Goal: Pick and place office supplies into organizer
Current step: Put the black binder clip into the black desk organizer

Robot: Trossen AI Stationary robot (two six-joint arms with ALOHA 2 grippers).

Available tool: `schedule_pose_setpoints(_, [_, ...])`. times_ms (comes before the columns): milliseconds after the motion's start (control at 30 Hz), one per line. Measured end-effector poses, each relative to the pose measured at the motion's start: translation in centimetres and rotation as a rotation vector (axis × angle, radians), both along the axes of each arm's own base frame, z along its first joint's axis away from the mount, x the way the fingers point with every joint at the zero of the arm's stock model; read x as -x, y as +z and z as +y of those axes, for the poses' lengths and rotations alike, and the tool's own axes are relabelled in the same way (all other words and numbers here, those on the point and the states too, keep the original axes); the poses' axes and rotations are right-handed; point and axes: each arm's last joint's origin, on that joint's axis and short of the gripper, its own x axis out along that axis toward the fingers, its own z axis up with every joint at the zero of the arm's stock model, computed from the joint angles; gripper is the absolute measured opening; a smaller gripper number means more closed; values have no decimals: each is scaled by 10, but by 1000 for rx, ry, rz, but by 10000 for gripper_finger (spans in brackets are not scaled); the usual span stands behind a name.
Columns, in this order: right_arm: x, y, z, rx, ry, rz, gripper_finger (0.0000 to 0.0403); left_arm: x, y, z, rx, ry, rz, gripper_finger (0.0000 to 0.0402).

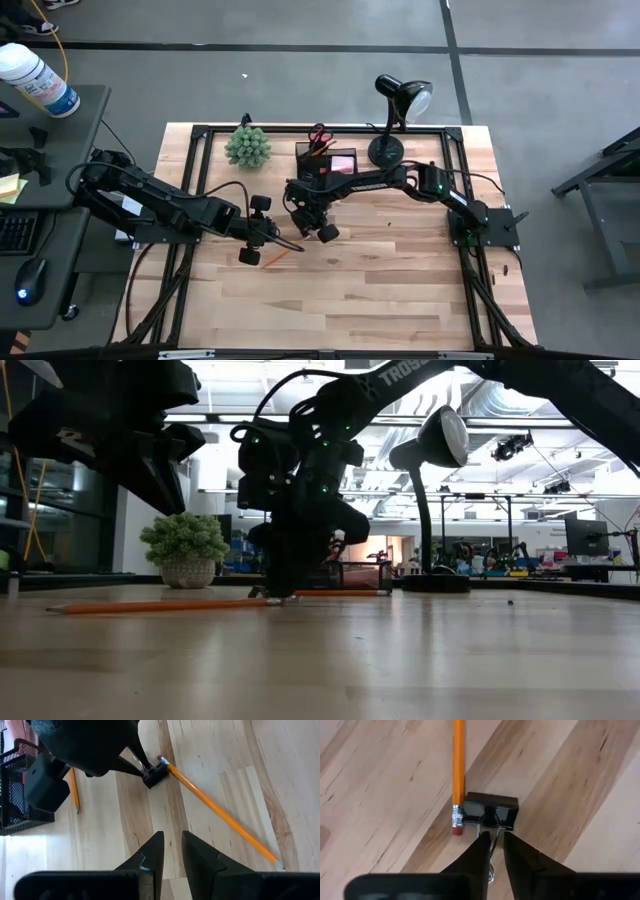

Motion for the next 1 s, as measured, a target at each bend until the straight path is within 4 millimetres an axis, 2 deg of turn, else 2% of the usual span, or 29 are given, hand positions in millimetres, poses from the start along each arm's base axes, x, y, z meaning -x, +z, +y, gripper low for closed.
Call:
schedule_pose_setpoints(67, [0,-3,2,13,0,10,46,0,0,0,0,1,0,58])
schedule_pose_setpoints(167, [0,-4,6,35,5,19,11,0,0,0,0,0,0,58])
schedule_pose_setpoints(433, [0,-4,6,68,-29,30,3,0,0,0,0,0,1,58])
schedule_pose_setpoints(733, [-12,22,-2,126,-62,-7,0,0,0,0,-2,2,0,58])
schedule_pose_setpoints(1000, [-16,46,-30,212,-136,-20,0,0,0,0,-2,2,0,58])
